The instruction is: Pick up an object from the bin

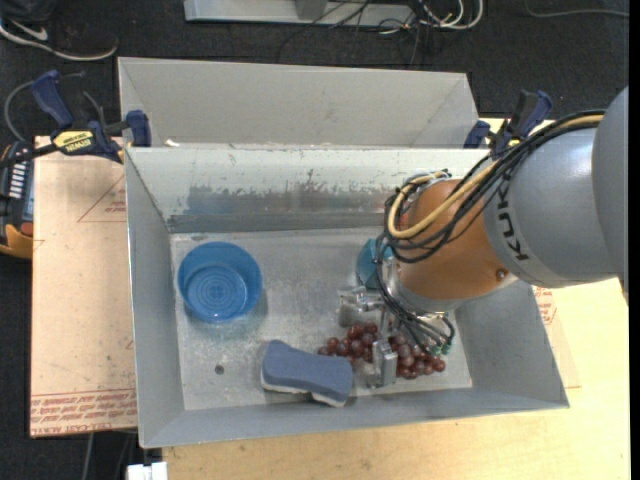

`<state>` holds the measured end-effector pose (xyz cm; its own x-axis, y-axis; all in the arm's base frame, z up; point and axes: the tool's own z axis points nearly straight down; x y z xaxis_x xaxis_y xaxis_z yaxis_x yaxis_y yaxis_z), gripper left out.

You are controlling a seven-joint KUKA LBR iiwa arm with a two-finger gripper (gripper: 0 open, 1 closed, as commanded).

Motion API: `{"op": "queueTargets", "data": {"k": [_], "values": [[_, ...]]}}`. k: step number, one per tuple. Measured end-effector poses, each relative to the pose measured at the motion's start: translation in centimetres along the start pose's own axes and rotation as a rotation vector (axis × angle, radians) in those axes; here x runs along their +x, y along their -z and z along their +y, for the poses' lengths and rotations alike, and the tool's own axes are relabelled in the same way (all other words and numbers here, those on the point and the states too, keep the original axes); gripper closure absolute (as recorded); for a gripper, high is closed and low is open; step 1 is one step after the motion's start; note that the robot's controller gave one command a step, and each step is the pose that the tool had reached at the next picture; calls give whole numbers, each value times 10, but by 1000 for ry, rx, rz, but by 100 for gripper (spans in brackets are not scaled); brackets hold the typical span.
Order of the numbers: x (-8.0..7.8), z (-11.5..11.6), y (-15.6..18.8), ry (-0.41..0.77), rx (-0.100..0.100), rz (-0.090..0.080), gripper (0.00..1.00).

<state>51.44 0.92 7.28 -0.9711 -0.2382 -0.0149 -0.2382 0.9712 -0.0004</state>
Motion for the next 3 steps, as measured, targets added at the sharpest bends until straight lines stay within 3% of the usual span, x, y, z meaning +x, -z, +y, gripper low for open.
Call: {"op": "queueTargets", "data": {"k": [1, 2, 3], "values": [[0, 0, 0, 0, 0, 0, 100], [0, 0, 0, 0, 0, 0, 100], [17, 47, 35, -54, -3, -1, 100]]}}
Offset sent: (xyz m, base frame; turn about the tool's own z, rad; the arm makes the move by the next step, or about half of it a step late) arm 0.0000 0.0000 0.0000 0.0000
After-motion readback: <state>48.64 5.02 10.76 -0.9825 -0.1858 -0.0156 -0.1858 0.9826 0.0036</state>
